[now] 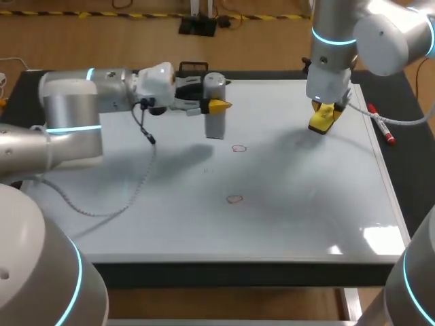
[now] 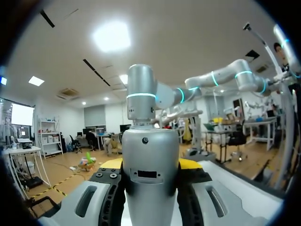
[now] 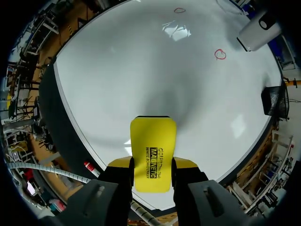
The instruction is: Pick up the inspection probe, press it on each red-marked spot on the whiteboard one by one, put down the probe, pick up the eraser, and wipe off all the red marks.
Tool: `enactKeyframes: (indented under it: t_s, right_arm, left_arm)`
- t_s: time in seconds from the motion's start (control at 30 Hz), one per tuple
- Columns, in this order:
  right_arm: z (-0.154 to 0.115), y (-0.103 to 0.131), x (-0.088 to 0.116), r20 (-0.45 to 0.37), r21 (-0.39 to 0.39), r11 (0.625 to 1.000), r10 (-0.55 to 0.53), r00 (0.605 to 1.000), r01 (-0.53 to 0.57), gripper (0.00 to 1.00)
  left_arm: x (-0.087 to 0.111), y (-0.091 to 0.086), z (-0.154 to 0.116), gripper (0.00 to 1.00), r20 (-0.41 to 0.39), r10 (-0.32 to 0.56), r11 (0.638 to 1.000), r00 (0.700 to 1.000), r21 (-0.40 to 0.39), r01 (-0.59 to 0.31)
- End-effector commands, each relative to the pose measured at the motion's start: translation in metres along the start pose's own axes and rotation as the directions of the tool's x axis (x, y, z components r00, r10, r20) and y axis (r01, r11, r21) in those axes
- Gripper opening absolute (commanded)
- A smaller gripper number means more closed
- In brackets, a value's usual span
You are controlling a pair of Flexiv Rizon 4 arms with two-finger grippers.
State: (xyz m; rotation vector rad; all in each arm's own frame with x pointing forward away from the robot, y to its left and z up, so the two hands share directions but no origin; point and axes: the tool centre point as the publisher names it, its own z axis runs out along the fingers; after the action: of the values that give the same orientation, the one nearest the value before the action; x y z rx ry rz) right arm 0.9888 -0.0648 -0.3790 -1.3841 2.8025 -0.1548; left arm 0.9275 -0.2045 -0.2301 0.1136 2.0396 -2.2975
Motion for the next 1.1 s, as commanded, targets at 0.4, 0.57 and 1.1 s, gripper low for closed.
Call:
enactKeyframes:
  t_s: [0.4, 0.57, 1.1]
  right_arm:
    - [-0.001, -0.001, 0.0, -0.004, 0.001, 1.0, -0.001, 1.0, 0.001, 0.0]
    - [-0.001, -0.001, 0.0, -0.004, 0.001, 1.0, -0.001, 1.0, 0.001, 0.0]
    - [-0.001, -0.001, 0.0, -0.004, 0.001, 1.0, -0.001, 1.0, 0.001, 0.0]
  left_arm:
    - [0.019, -0.03, -0.129, 0.0, 0.178, 0.026, 1.0, 0.984, -0.013, -0.024]
    - [0.021, -0.034, -0.156, 0.0, 0.214, 0.035, 0.999, 0.976, -0.017, -0.032]
    - [0.03, -0.039, -0.201, 0.0, 0.289, 0.048, 0.999, 0.956, -0.032, -0.04]
